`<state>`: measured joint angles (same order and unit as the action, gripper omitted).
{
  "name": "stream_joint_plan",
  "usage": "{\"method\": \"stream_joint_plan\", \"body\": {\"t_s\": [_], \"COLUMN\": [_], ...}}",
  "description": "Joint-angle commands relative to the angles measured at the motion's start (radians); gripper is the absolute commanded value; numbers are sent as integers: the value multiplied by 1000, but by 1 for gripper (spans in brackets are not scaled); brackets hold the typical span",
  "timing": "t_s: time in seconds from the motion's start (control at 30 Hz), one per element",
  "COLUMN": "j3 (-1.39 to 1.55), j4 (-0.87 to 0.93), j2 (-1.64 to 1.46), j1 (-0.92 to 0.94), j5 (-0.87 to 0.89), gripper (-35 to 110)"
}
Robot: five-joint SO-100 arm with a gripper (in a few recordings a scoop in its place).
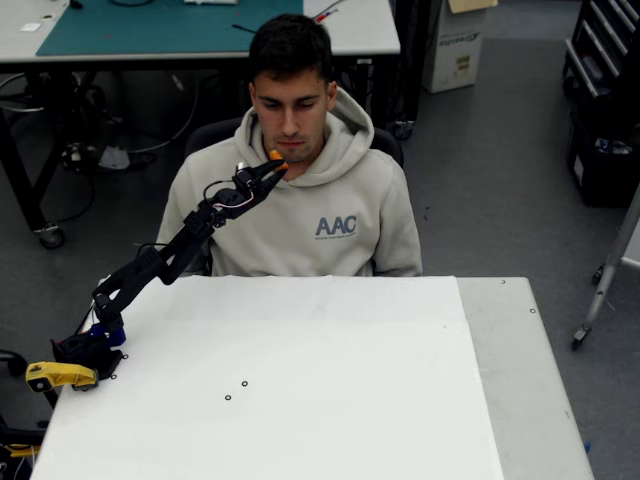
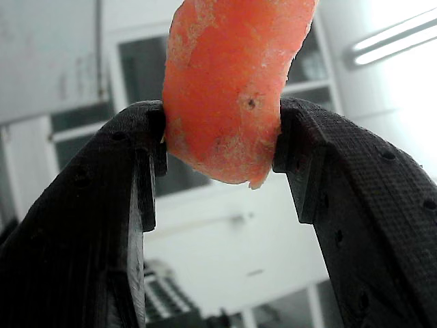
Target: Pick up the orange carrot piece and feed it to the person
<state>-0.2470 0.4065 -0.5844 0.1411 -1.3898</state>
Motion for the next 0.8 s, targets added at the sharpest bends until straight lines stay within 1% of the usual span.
{"method": "stream_joint_plan", "body": {"t_s": [0.0,0.77], "j3": [-78,-78], "j4": [-31,-28], "j2": [-60,-54], "j1": [14,52], "j5": [-20,-26], "gripper": [-3,-3]}}
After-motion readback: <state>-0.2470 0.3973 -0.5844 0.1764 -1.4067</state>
